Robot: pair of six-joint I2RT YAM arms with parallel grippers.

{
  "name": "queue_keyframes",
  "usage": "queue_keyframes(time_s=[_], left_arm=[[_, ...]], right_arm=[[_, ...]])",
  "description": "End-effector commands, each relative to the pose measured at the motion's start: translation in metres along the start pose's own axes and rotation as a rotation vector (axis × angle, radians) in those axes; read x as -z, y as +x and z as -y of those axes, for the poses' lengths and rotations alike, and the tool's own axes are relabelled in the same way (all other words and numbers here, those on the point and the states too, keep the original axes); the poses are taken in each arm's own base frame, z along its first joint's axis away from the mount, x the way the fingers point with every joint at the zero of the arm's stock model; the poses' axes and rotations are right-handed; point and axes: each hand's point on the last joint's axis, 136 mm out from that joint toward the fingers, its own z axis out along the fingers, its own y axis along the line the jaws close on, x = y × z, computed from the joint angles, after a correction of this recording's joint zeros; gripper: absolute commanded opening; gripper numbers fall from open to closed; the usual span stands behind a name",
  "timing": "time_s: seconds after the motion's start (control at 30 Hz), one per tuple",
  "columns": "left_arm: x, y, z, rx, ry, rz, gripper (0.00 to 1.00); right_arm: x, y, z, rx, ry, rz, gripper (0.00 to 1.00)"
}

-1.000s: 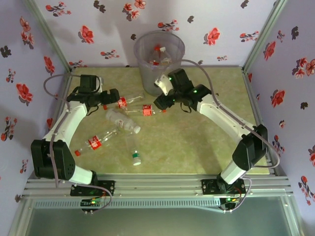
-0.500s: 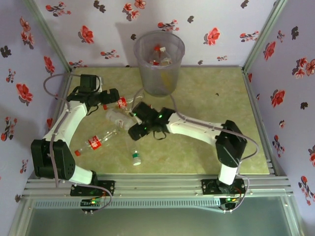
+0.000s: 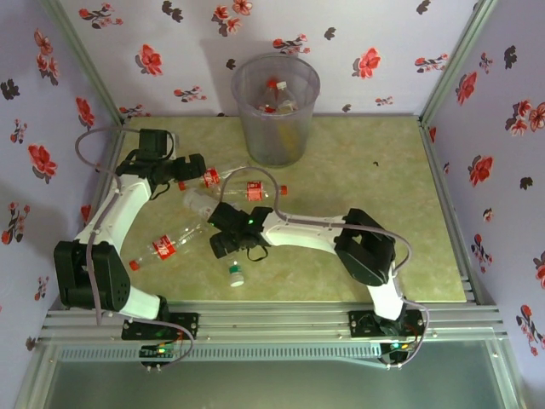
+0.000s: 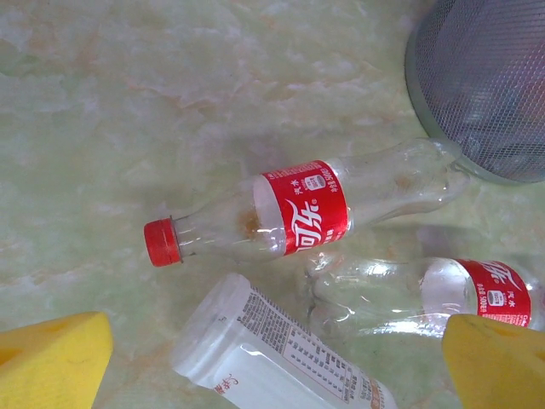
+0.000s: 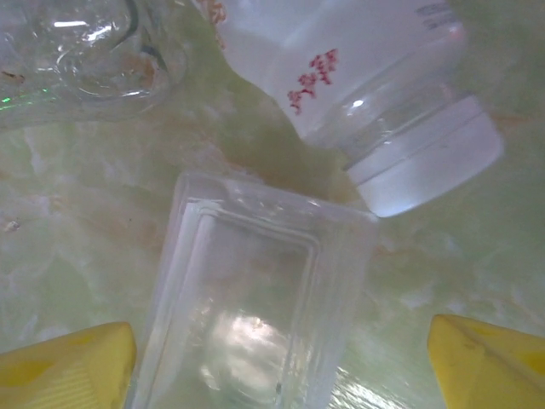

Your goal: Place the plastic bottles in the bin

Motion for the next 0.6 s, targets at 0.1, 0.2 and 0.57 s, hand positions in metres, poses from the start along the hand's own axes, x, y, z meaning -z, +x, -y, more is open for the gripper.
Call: queue_keyframes(time_s=[0.1, 0.2, 0.57], left_arm=[[0.001, -0.004, 0.0, -0.022, -0.017, -0.004, 1.0], [0.001, -0.004, 0.001, -0.021, -0.016, -0.003, 1.0], [0.003, -0.005, 0.001, -0.021, -0.013, 0.002, 1.0]], right_arm=[[-0.016, 0.0, -0.003, -0.01, 0.024, 0.011, 0.83], [-0.019, 0.001, -0.001, -0.008, 0.034, 0.008, 0.76], [0.014, -0.009, 0.005, 0.046, 0.039, 0.058, 0.57]])
